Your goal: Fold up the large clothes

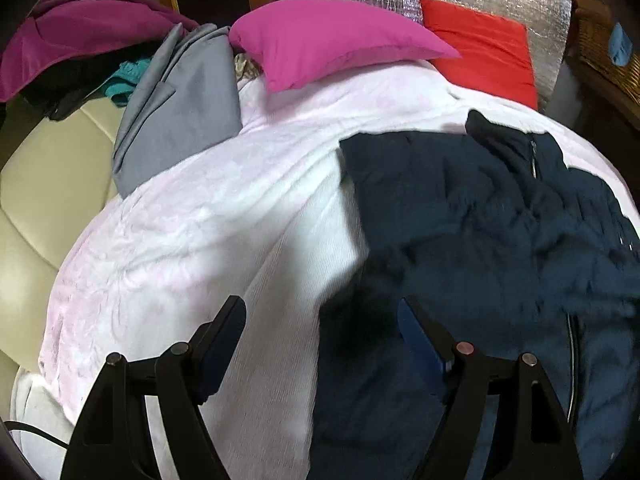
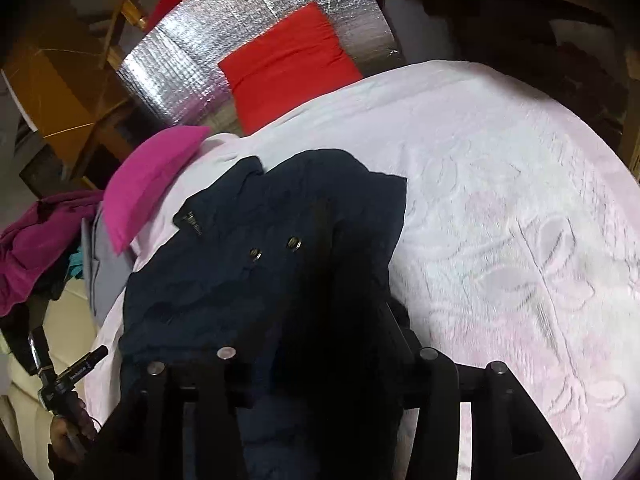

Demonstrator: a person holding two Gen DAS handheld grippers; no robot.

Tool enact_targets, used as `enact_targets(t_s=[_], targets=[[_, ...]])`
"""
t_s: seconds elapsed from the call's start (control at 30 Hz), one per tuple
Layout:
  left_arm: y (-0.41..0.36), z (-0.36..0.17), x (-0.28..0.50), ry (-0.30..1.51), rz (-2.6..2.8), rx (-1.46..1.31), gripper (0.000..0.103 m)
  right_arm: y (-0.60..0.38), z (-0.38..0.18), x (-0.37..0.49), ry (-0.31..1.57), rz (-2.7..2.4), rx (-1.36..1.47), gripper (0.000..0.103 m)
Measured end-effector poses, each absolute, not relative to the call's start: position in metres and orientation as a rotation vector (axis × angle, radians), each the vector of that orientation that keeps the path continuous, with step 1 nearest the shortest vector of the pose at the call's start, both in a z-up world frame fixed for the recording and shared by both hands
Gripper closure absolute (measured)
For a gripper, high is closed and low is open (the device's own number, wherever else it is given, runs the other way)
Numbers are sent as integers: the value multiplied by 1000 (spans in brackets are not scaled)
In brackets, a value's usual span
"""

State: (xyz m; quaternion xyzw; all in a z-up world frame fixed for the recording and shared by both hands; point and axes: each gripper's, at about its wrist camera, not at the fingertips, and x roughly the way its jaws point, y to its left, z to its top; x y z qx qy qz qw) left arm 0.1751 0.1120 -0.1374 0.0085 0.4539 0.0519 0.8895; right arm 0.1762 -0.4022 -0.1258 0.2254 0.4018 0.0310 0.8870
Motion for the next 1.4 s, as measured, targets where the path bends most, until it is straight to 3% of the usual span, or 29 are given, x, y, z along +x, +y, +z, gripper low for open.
enact_targets(t_s=[0.23, 0.73, 1.1, 1.4], targets=[[131, -144, 116, 986, 96, -34, 24, -397, -131, 128, 840, 132, 488, 43], [153, -180, 12, 1123, 112, -151, 24, -409, -167, 45, 917, 212, 617, 41], [120, -171, 12, 1064, 160, 6, 24, -432, -169, 36, 886, 195, 721, 40], [75, -129, 13, 848, 205, 194, 24, -422, -162, 37, 864, 191, 677, 40]])
